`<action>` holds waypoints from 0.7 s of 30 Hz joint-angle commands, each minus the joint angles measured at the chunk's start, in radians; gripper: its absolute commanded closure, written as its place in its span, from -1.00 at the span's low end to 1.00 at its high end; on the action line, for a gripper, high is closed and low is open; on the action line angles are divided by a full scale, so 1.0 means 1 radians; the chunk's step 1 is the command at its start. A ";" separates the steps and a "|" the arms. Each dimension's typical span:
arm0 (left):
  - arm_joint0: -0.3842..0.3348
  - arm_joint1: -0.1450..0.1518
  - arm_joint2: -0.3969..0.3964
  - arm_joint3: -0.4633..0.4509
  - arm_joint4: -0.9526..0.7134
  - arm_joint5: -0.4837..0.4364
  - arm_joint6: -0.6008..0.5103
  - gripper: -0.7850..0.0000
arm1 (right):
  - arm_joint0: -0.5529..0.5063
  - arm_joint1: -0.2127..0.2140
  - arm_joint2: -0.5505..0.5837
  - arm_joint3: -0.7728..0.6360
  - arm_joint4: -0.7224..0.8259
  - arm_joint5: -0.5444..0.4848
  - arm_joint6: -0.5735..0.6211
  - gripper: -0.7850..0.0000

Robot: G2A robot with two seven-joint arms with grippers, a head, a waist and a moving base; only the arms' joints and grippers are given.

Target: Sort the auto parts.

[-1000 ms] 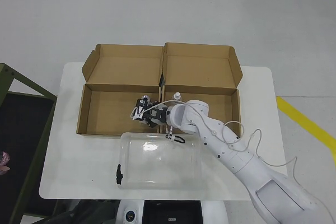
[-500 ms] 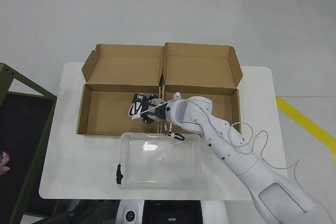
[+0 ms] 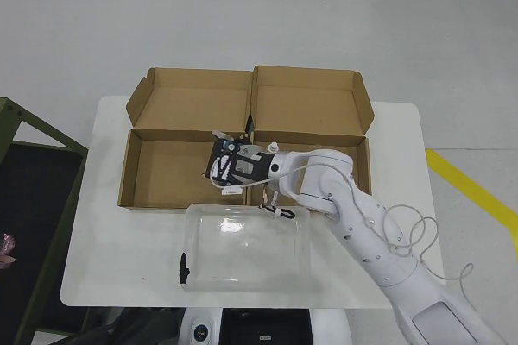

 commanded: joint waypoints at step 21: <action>0.000 0.000 0.000 0.000 0.000 0.000 0.000 -1.00 | -0.431 0.101 0.369 -0.293 -0.076 -0.083 -0.192 -0.47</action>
